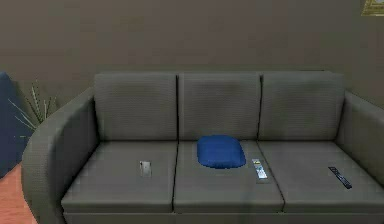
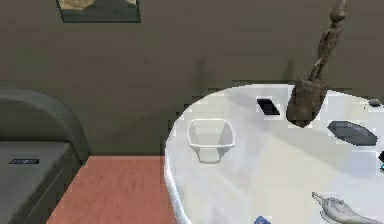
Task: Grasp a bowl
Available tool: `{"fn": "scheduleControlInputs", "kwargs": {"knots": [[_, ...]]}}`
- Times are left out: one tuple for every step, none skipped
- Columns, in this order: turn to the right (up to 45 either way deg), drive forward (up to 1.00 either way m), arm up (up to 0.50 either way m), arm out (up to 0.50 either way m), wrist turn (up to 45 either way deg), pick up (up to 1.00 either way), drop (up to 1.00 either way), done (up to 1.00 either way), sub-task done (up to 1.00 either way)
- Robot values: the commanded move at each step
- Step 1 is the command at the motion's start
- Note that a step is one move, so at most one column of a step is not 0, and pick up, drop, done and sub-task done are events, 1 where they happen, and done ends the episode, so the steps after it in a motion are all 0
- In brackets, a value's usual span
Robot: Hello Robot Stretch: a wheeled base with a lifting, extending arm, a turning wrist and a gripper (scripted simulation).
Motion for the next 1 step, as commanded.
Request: {"fn": "scheduleControlInputs", "kwargs": {"knots": [[0.0,0.0,0.5,0.0,0.0,0.0,0.0,0.0,0.0]]}}
